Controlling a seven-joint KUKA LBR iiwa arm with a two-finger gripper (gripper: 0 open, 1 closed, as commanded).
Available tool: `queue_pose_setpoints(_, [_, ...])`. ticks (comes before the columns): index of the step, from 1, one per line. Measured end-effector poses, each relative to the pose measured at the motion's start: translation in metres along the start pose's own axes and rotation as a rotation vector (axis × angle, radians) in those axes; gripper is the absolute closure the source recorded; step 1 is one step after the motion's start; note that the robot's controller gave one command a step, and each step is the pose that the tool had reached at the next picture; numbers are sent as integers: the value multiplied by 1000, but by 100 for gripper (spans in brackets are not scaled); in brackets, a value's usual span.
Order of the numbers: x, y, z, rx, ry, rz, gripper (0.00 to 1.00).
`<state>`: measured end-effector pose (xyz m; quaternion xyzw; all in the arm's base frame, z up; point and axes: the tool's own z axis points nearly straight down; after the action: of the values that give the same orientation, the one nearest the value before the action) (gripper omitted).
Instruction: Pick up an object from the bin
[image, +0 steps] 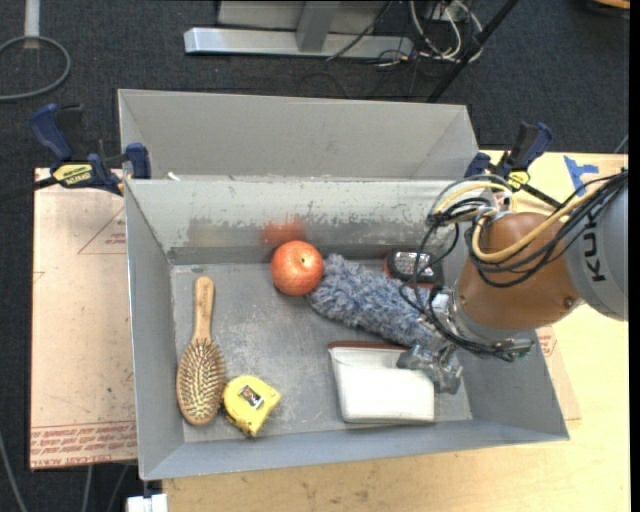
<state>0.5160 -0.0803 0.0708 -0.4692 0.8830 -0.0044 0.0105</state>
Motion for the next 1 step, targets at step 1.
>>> queue_pose_setpoints(1, [0, 0, 0, 0, 0, 0, 100])
